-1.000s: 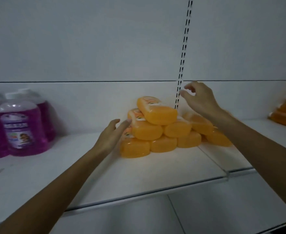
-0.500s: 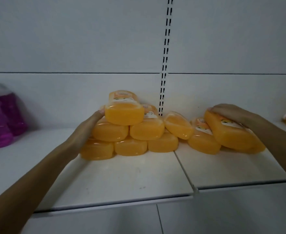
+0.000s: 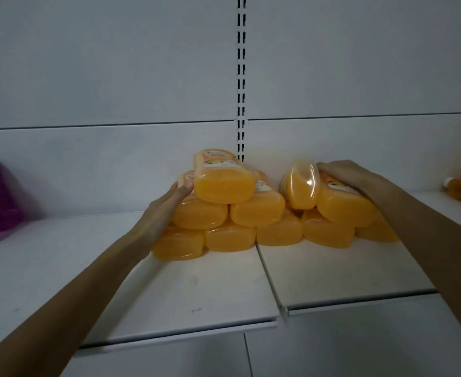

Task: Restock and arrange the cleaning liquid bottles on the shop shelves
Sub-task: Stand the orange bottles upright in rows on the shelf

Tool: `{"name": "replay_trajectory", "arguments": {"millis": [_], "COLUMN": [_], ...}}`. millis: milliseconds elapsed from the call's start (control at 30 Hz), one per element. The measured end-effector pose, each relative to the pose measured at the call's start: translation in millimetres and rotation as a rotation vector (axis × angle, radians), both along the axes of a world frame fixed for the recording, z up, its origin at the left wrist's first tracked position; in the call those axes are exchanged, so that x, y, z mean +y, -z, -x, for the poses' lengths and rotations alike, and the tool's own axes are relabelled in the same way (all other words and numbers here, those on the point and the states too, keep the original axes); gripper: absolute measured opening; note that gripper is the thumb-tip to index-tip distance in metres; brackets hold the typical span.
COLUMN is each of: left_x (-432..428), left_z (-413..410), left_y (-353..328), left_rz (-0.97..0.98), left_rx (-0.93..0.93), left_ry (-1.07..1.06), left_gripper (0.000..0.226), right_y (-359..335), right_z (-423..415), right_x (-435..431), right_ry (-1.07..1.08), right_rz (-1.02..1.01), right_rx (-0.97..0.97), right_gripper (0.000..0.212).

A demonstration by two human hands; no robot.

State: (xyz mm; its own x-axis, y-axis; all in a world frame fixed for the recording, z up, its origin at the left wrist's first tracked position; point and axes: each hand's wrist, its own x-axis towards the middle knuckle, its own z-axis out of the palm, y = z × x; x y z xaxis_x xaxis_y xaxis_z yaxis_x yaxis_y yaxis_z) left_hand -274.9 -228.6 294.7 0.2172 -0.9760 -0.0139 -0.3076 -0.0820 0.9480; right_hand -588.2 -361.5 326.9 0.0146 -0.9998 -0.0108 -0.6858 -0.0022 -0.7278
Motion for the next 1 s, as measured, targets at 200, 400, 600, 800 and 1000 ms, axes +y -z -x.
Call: {"name": "replay_trajectory", "arguments": {"millis": [200, 400, 600, 800, 1000], "left_x": [-11, -13, 0, 2, 26], "left_z": [20, 30, 36, 31, 45], "left_y": [0, 3, 1, -8, -42], "left_rz": [0.018, 0.067, 0.121, 0.140, 0.592], "left_rx": [-0.083, -0.111, -0.246, -0.414, -0.335], "left_ry": [-0.018, -0.107, -0.169, -0.146, -0.050], "left_gripper": [0.096, 0.071, 0.059, 0.060, 0.042], "right_y": [3, -3, -11, -51, -98], "right_z": [22, 20, 22, 14, -48], "right_x": [-14, -10, 10, 55, 100], "right_ry": [-0.020, 0.087, 0.168, 0.102, -0.097], "right_rz": [0.041, 0.002, 0.064, 0.453, 0.646], "right_rx": [0.044, 0.153, 0.040, -0.063, -0.316], "right_gripper": [0.040, 0.053, 0.069, 0.061, 0.053]}}
